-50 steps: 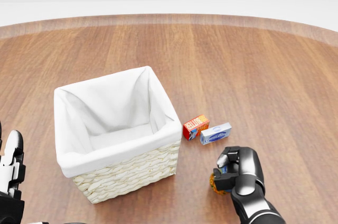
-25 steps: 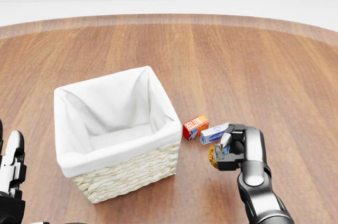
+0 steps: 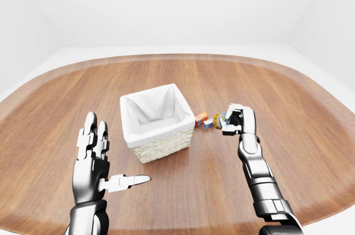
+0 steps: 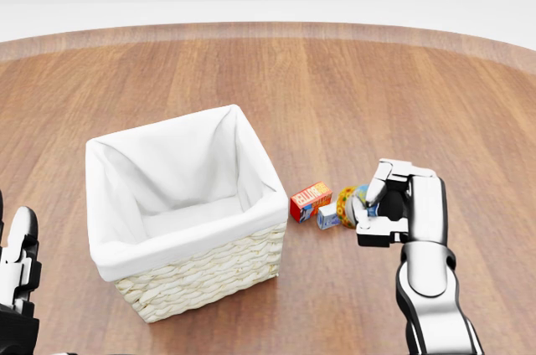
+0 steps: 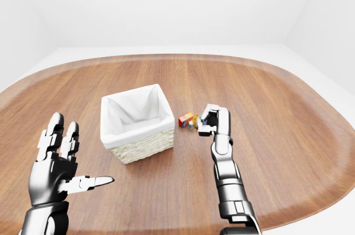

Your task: Pick up the alphabet soup and put it in the basket.

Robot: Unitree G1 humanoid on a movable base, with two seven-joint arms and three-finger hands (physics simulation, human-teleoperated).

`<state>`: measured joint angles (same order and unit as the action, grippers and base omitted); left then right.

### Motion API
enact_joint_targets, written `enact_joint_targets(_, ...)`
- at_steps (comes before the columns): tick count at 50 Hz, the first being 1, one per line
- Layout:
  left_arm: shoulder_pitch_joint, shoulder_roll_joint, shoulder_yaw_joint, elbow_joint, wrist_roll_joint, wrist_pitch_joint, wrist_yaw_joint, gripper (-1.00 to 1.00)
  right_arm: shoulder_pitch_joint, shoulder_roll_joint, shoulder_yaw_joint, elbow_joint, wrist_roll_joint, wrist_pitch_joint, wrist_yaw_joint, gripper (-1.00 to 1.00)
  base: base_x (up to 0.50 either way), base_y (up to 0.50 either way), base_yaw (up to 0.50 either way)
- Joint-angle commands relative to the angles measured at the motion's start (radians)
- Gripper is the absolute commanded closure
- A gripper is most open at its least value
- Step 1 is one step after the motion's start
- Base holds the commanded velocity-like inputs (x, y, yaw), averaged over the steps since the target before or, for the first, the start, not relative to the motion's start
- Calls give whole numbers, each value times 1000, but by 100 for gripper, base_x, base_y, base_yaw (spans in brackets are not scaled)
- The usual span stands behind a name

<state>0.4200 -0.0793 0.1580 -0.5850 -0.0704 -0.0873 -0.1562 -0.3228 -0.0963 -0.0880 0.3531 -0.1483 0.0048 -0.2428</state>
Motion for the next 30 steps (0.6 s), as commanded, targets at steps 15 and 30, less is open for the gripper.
enact_joint_targets(15, 10, -8, 20, -21, -20, 0, -18, -100, 97, 10, -24, -479, 29, 82, 39, 100, 0, 0, 0)
enact_joint_targets(30, 14, -18, 22, -28, -18, 0, -27, -100, 18, 10, -4, -643, -25, 82, 58, 100, 0, 0, 0)
